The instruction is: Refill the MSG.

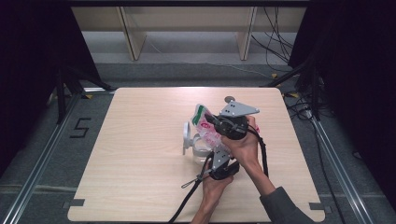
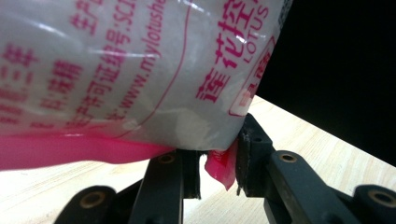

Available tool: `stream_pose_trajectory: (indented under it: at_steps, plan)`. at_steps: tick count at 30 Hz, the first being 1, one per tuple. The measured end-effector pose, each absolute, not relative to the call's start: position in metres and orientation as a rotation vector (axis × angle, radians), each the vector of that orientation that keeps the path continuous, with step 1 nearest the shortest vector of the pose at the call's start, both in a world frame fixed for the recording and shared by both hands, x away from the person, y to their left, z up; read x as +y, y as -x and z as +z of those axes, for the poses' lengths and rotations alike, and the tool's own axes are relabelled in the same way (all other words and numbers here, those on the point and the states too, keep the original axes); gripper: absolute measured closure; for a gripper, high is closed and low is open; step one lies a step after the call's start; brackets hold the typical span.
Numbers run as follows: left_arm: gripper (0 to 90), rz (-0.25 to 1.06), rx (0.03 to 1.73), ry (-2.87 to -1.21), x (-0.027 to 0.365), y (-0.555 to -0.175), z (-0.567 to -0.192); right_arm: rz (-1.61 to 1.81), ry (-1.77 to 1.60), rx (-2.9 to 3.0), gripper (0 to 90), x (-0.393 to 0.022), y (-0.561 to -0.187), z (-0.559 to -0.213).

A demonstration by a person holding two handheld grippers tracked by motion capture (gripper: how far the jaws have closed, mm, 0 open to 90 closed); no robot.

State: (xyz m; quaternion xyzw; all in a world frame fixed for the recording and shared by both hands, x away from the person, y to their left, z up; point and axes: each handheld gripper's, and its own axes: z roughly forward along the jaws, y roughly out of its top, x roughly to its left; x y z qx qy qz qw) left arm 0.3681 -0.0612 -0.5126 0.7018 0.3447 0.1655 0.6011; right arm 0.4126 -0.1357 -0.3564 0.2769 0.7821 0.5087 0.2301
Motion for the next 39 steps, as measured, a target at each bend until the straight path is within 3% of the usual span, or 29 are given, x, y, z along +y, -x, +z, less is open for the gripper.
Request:
stream_pose_trajectory:
  at_steps: [39]
  plan:
    - [73.7,0.325,0.766,-1.564,-0.0682,-0.3666,-0.5092,1.301,-0.724,2.205,90.0,-0.1285,-0.417,-0.3526]
